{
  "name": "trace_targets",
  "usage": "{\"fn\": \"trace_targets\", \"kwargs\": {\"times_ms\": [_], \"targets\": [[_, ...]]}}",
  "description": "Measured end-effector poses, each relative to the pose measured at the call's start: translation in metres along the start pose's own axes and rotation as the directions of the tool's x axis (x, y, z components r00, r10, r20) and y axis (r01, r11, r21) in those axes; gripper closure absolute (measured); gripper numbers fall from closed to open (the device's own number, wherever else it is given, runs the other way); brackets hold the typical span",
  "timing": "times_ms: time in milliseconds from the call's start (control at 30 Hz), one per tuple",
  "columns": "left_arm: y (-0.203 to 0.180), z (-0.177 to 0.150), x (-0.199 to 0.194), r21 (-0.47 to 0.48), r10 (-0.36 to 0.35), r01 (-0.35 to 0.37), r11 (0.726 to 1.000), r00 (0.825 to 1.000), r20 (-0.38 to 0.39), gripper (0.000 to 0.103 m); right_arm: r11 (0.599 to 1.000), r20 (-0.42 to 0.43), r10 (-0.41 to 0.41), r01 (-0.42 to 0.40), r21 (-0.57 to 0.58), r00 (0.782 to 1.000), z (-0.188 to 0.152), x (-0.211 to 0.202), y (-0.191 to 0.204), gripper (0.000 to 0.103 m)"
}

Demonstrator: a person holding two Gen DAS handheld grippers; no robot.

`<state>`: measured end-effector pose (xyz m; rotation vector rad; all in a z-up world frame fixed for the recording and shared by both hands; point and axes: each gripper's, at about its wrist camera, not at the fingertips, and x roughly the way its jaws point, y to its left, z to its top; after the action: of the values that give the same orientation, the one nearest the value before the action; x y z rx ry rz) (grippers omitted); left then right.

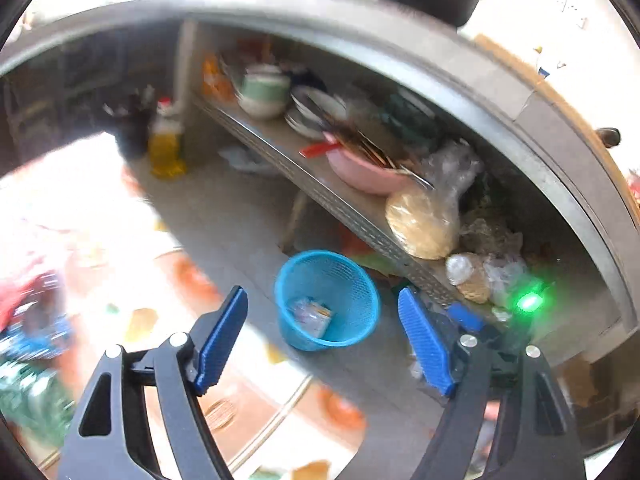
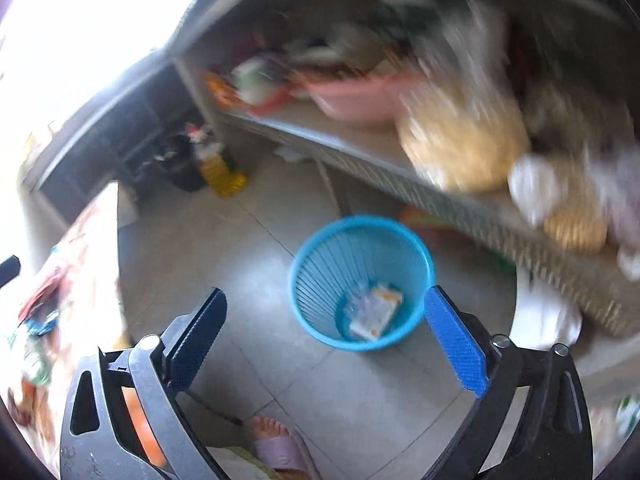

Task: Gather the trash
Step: 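Bring both grippers back over the table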

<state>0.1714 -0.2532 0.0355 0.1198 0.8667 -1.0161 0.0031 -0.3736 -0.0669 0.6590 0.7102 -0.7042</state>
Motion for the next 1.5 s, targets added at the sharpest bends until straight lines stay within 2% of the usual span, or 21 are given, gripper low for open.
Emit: {"fn": "trace_targets", "kwargs": {"times_ms": [100, 267, 333, 433, 600, 767, 1033, 1200, 1333, 1500], "targets": [[0.013, -0.020, -0.040, -0.039, 0.062, -0.060, 0.997, 0.997, 0.054, 0.025, 0.996, 0.028, 0.048, -0.046, -0.082, 0.998, 0.010, -0.028, 0.029, 0.008], [0.041, -0.058, -0.096, -0.127, 0.159, -0.144, 0.981, 0.980, 0.119, 0.021, 0.974, 0.005, 0.120, -0.116, -0.196, 0.993, 0.014, -0.056, 0.077, 0.008], [0.051, -0.072, -0.114, -0.143, 0.204, -0.185, 0.972, 0.970, 0.131, 0.012, 0.965, 0.002, 0.115, -0.111, -0.237, 0.993, 0.011, -0.063, 0.095, 0.008], [0.068, -0.092, -0.140, -0.179, 0.251, -0.223, 0.958, 0.955, 0.156, 0.006, 0.948, -0.008, 0.096, -0.094, -0.306, 0.995, 0.002, -0.070, 0.123, 0.008], [0.098, -0.122, -0.176, -0.270, 0.336, -0.286, 0.919, 0.928, 0.159, 0.006, 0.909, -0.049, 0.075, -0.088, -0.408, 0.996, -0.014, -0.073, 0.164, 0.008], [0.119, -0.140, -0.202, -0.327, 0.403, -0.337, 0.883, 0.902, 0.155, 0.006, 0.885, -0.077, 0.077, -0.104, -0.454, 0.994, -0.027, -0.073, 0.190, 0.008], [0.135, -0.150, -0.213, -0.375, 0.443, -0.369, 0.851, 0.887, 0.133, 0.006, 0.851, -0.139, 0.156, -0.204, -0.484, 0.978, -0.045, -0.079, 0.219, 0.008], [0.137, -0.153, -0.214, -0.375, 0.452, -0.378, 0.847, 0.882, 0.132, 0.006, 0.829, -0.185, 0.215, -0.279, -0.485, 0.959, -0.051, -0.080, 0.232, 0.008], [0.139, -0.153, -0.213, -0.377, 0.453, -0.379, 0.845, 0.882, 0.127, 0.006, 0.825, -0.225, 0.207, -0.294, -0.483, 0.952, -0.055, -0.077, 0.241, 0.008], [0.142, -0.156, -0.212, -0.379, 0.458, -0.384, 0.842, 0.880, 0.127, 0.006, 0.795, -0.241, 0.198, -0.300, -0.528, 0.950, -0.062, -0.075, 0.252, 0.008]]}}
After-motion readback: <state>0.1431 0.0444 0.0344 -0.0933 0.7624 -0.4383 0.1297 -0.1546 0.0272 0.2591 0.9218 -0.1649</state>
